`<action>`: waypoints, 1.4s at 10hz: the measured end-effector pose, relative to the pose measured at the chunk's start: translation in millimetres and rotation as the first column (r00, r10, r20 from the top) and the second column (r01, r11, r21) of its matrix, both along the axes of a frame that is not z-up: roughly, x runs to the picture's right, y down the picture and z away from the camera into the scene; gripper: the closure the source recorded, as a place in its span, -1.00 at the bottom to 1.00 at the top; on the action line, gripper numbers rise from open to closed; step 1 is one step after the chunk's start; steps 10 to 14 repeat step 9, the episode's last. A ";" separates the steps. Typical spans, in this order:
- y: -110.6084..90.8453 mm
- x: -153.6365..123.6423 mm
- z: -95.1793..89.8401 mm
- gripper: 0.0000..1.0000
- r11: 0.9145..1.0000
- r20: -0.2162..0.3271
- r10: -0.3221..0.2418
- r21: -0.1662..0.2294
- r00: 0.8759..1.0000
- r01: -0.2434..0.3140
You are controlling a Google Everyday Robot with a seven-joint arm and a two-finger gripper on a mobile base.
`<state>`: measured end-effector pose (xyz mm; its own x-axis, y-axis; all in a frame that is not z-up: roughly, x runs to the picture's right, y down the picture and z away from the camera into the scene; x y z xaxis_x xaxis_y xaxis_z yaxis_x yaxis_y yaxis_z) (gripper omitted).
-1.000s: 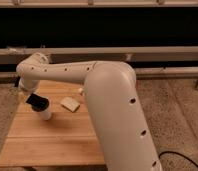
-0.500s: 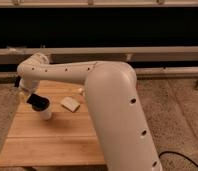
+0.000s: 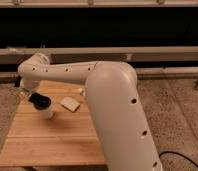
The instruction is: Place the eraser in the ceramic cup
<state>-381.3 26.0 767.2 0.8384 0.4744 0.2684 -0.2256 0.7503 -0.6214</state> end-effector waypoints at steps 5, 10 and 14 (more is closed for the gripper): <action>-1.6 3.3 0.2 -0.27 1.000 0.000 0.001 0.004 1.000 -0.001; -2.5 7.7 1.1 -0.28 1.000 -0.002 0.003 0.007 1.000 -0.003; -2.5 7.7 1.1 -0.28 1.000 -0.002 0.003 0.007 1.000 -0.003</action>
